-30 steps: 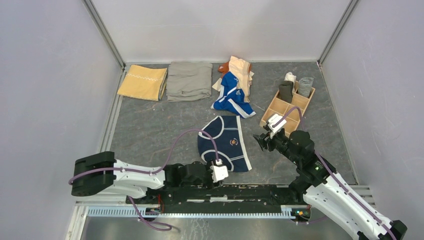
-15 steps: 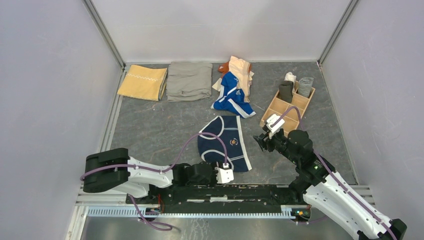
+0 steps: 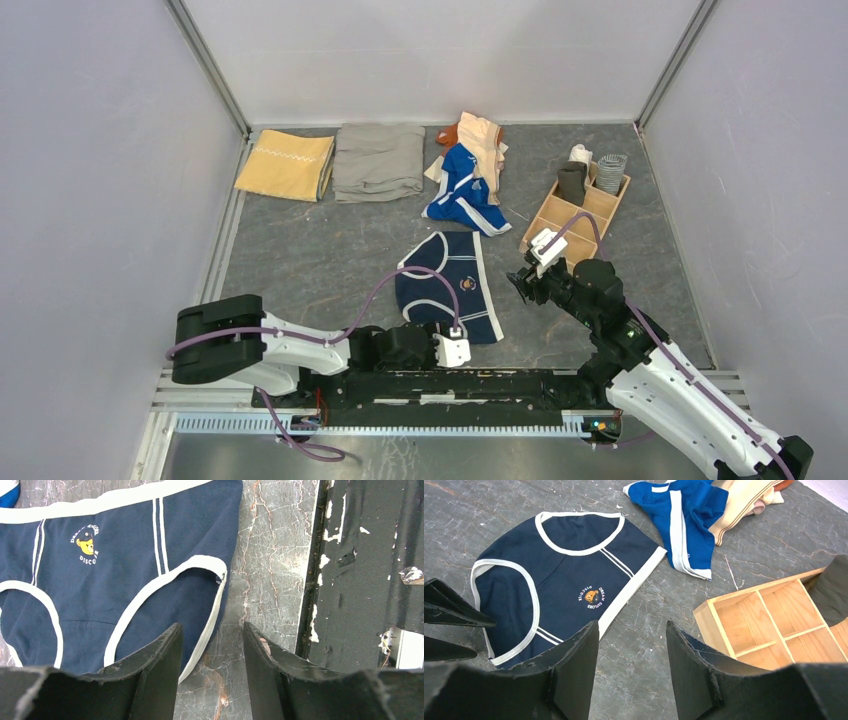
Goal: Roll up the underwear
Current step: Fold the underwear at the center of the board.
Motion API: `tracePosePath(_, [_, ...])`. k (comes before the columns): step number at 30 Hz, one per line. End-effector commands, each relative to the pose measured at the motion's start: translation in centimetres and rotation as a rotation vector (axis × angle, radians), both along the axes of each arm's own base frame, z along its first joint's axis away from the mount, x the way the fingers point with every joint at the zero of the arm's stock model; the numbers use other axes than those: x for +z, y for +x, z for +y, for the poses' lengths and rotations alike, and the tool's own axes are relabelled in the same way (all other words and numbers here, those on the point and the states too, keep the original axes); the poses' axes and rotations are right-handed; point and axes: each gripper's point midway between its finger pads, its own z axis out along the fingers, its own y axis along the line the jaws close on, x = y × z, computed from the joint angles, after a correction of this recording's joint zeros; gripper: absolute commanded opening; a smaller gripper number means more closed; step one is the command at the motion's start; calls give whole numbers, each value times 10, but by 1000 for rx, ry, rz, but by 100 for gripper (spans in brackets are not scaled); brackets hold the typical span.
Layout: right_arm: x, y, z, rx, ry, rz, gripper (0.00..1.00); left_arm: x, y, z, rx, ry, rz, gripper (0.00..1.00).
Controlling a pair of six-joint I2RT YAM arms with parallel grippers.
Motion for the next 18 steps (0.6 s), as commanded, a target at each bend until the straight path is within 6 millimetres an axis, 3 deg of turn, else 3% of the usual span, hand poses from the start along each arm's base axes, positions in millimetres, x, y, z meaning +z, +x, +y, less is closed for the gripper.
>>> tracePosePath(1, [15, 2, 3, 14, 9, -36, 57, 16, 6, -18, -24, -39, -64, 53])
tracePosePath(6, [9, 3, 0, 11, -25, -24, 58, 5, -1, -22, -60, 1, -29, 42])
tracePosePath(14, [24, 16, -11, -93, 73, -169, 76, 3, -3, -16, -35, -1, 5, 18])
tracePosePath(18, [22, 8, 2, 21, 86, -268, 75, 7, -8, -9, -17, -41, 44, 7])
